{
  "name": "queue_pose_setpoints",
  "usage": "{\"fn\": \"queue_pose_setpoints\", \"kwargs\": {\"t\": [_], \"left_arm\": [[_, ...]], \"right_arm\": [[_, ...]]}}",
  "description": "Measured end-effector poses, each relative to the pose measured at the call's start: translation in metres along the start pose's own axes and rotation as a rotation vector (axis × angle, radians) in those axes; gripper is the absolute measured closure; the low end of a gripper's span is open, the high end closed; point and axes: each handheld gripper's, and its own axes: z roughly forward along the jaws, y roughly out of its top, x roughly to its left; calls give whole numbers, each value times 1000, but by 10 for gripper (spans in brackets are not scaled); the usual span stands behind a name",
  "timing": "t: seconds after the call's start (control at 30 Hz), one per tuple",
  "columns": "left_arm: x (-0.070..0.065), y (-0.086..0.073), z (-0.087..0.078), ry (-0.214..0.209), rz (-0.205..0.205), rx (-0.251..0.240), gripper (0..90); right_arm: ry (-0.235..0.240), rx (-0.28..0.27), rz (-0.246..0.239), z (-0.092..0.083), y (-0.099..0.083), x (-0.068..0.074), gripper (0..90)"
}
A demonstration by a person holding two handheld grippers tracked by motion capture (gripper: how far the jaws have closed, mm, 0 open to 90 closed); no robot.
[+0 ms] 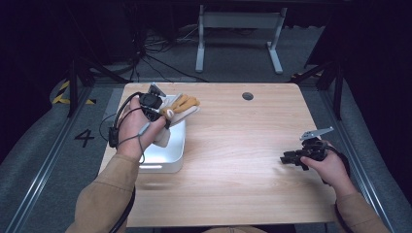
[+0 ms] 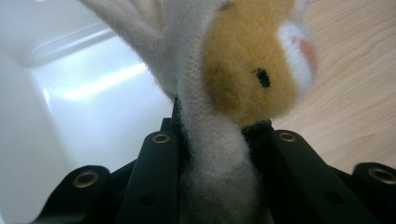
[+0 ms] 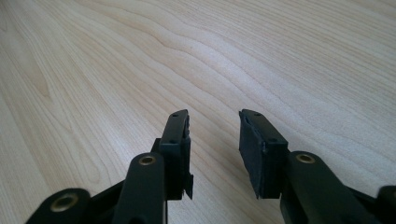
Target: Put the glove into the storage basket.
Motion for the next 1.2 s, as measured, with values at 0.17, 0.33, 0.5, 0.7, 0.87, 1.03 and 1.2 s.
{"fn": "queue_pose_setpoints", "kwargs": {"t": [0.17,0.33,0.5,0.7,0.87,1.03,1.2], "left_arm": [[7,-4,8,20,-49,11,737],[19,-8,13,26,-117,3,735],[29,-13,20,33,-164,3,729],[39,-17,32,43,-209,24,729],[46,-21,42,39,-250,44,734],[50,-26,56,36,-281,60,741],[48,-29,70,68,-284,96,742]], "right_arm": [[-1,7,0,2,-1,-1,635],[-1,8,5,2,-2,-2,633],[1,9,5,3,-2,-2,629],[4,11,3,3,-2,-1,627],[7,11,1,3,-1,-1,625],[7,3,-6,1,-1,0,625],[9,-1,-7,-1,0,1,624]]}}
